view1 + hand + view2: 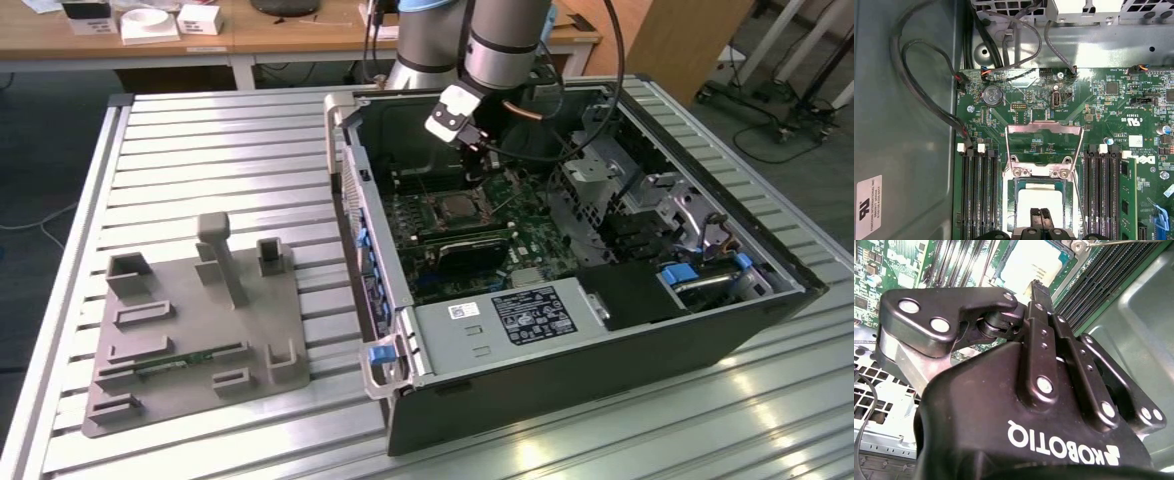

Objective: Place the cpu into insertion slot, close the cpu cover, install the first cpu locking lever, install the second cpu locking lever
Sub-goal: 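Close the cpu cover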

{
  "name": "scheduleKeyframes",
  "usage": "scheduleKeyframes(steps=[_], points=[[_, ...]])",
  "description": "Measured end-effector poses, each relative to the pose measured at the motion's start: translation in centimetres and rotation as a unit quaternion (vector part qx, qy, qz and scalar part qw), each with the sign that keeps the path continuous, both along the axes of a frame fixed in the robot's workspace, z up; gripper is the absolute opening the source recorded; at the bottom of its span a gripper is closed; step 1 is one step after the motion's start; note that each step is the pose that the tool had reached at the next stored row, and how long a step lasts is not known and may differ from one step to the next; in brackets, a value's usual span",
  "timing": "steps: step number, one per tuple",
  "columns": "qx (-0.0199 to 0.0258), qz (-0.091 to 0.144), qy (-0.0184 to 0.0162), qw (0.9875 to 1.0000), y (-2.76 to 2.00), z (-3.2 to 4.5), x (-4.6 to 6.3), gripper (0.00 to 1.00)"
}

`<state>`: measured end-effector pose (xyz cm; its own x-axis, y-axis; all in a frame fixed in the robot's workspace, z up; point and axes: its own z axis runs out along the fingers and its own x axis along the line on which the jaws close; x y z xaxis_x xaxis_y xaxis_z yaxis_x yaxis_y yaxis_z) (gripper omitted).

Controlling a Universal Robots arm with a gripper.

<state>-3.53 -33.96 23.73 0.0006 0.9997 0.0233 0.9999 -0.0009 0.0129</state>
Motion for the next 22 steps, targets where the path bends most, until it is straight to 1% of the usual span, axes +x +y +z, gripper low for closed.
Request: scheduleKeyframes(steps=[11,22], points=[[0.0000,0.000,0.0000,1.0000,0.00,0.34,0.01,0.10],[-0.0001,0.000,0.0001,1.0000,0.00,0.44,0.19,0.10]])
